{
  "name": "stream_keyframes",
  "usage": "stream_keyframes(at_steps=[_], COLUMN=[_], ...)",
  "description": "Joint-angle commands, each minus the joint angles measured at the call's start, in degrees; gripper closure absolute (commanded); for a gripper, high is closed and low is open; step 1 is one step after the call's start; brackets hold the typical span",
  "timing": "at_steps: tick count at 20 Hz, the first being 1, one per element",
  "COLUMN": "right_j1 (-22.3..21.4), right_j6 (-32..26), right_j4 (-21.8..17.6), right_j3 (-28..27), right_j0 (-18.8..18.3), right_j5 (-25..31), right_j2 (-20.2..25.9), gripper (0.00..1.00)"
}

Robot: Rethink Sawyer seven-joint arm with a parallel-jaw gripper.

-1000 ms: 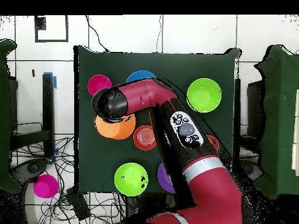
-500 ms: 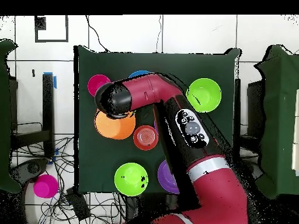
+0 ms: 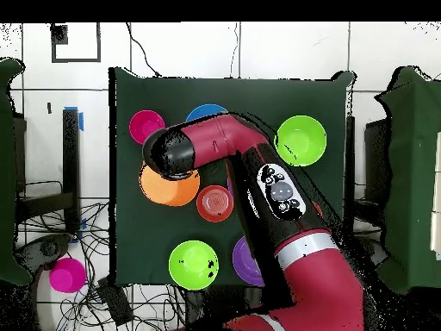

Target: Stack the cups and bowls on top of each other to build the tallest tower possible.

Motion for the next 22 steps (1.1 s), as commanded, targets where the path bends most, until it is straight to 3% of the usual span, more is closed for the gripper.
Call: stream_keyframes(at_steps=[1, 7, 15, 22], right_j1=[3.46, 5.44, 3.04, 2.89], right_j6=[-2.32, -0.81, 4.99, 4.82], right_j4=[-7.59, -8.52, -7.49, -5.58], right_j3=[4.88, 3.99, 6.85, 7.41], right_j0=[1.84, 2.86, 6.09, 7.28], right_j5=[-6.16, -8.71, -9.40, -10.20], right_j2=[-3.59, -4.64, -9.14, -10.89], gripper=[0.00, 0.00, 0.00, 0.00])
